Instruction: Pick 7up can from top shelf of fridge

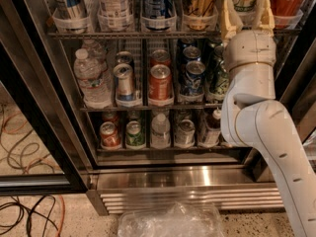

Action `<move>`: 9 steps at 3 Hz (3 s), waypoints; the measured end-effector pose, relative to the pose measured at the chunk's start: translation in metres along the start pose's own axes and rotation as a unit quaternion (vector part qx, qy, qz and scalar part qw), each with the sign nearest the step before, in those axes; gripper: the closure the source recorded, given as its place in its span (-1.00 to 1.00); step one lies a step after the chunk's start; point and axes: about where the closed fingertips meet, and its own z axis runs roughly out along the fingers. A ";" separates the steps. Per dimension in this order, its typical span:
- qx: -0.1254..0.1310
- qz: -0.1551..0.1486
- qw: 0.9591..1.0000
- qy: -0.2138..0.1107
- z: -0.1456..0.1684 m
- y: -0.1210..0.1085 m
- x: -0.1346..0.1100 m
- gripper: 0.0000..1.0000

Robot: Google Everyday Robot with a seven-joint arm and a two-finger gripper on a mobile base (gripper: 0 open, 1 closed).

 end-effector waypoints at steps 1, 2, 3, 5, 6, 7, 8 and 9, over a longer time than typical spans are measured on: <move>-0.002 0.003 1.000 -0.001 0.005 0.001 0.002 -0.34; -0.016 0.010 1.000 0.004 0.030 -0.002 0.006 -0.48; -0.020 0.012 1.000 -0.001 0.040 -0.003 0.002 -0.48; -0.022 0.015 1.000 -0.002 0.047 -0.002 0.000 0.34; -0.022 0.015 1.000 -0.002 0.047 -0.002 0.000 0.81; -0.022 0.014 1.000 -0.003 0.047 -0.002 0.000 1.00; -0.024 0.009 1.000 -0.008 0.049 -0.002 -0.002 1.00; -0.029 0.001 0.999 -0.020 0.057 -0.002 -0.008 1.00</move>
Offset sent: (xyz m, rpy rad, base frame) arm 0.0140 0.0017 0.0009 -0.0033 0.0013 0.0249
